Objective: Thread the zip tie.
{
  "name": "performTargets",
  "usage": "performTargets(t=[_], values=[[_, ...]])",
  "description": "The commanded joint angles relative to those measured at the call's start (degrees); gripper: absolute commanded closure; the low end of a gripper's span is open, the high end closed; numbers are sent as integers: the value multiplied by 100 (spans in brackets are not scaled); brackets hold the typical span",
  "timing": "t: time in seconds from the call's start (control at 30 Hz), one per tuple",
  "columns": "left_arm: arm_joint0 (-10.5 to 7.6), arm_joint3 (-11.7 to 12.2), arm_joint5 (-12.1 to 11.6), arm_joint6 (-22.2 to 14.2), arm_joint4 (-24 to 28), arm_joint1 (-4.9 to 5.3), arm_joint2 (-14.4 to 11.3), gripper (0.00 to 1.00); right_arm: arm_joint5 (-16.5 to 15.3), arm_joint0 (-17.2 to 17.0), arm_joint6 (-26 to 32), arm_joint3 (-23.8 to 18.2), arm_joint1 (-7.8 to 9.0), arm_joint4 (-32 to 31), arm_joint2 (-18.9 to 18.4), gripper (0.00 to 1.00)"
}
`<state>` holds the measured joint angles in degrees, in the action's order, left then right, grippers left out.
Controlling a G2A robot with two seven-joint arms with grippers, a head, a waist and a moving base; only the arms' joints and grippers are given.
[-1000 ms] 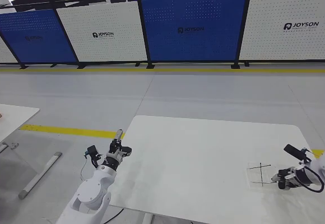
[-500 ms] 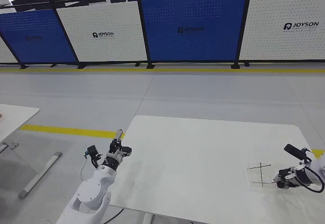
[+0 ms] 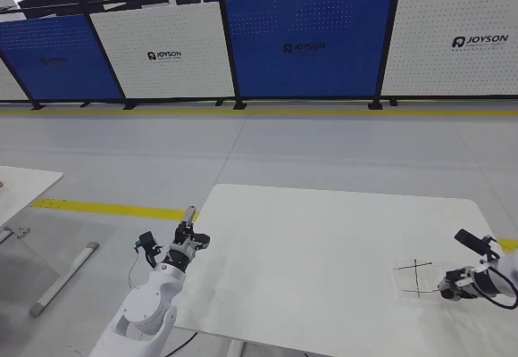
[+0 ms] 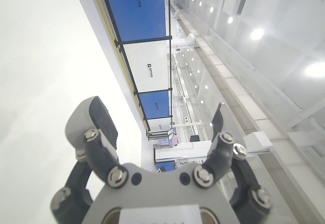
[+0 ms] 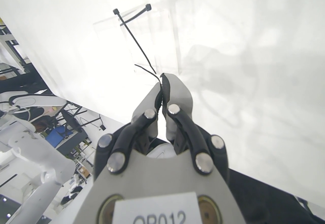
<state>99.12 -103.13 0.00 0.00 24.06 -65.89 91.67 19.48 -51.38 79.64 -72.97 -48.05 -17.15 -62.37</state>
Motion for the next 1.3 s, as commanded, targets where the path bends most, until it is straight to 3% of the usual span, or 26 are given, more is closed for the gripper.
performTargets(t=[0.0,0.2,0.4,0.87,1.13,1.27], values=[[0,0,0,0,0,0,0,0,0,-52,0,-57,14,47,-99,100],[0,0,0,0,0,0,0,0,0,-428,-38,-379,91,427,-638,100],[0,0,0,0,0,0,0,0,0,-1081,-227,-840,224,738,-1282,100],[0,0,0,0,0,0,0,0,-33,-1141,-363,-824,223,798,-1318,100],[0,0,0,0,0,0,0,0,-1172,-1597,-567,-613,294,1745,-1983,100],[0,0,0,0,0,0,0,0,-1888,-1877,-487,-725,337,2051,-2249,100]])
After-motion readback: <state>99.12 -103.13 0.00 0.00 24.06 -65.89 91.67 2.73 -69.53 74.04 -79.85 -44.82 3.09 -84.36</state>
